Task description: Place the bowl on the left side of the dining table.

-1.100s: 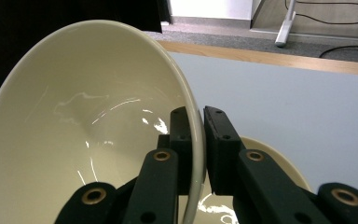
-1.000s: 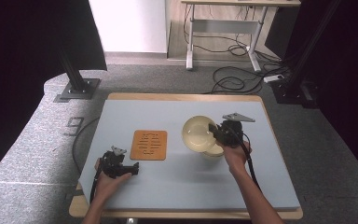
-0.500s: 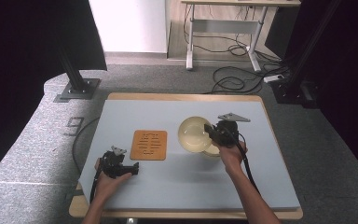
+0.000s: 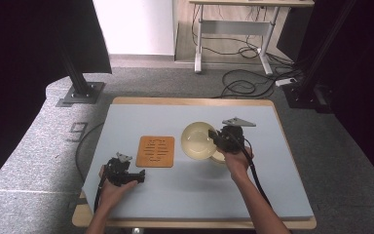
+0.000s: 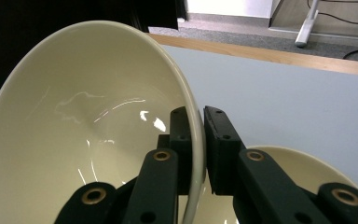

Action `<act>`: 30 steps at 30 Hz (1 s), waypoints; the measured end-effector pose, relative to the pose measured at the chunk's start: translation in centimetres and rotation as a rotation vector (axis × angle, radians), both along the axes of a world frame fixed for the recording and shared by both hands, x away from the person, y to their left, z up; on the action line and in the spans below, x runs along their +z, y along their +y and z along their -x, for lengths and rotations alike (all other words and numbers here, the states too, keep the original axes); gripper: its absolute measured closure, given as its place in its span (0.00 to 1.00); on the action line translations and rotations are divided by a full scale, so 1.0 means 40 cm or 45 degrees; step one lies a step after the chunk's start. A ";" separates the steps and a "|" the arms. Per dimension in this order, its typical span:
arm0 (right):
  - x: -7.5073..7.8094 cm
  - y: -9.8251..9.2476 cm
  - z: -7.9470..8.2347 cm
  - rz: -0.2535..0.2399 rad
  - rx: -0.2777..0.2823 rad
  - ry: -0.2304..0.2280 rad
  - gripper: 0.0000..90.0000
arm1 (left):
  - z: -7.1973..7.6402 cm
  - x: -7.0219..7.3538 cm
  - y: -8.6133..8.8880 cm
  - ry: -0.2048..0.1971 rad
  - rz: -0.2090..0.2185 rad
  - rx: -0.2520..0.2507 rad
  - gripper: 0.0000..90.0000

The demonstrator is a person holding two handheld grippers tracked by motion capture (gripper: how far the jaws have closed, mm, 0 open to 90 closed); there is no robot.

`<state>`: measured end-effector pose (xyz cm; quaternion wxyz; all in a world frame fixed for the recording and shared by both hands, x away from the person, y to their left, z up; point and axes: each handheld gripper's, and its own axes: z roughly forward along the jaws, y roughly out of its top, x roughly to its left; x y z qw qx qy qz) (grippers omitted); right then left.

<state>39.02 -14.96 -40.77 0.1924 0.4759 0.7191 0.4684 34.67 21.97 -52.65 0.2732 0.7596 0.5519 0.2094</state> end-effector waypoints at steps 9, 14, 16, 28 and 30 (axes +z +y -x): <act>-0.006 0.017 -0.003 0.004 0.009 0.004 0.91 | 0.000 0.000 0.000 -0.001 0.000 0.000 0.00; -0.007 0.025 -0.003 0.006 0.022 0.002 0.91 | 0.000 0.000 0.000 0.000 0.000 0.000 0.00; -0.007 0.028 -0.003 0.005 0.025 0.004 0.91 | 0.000 0.000 0.000 0.000 0.000 0.000 0.00; -0.008 0.047 -0.007 0.006 0.036 0.006 0.91 | 0.000 0.000 0.000 0.000 0.000 0.000 0.00; -0.009 0.049 -0.007 0.004 0.037 0.004 0.91 | 0.000 0.000 0.000 0.000 0.000 0.000 0.00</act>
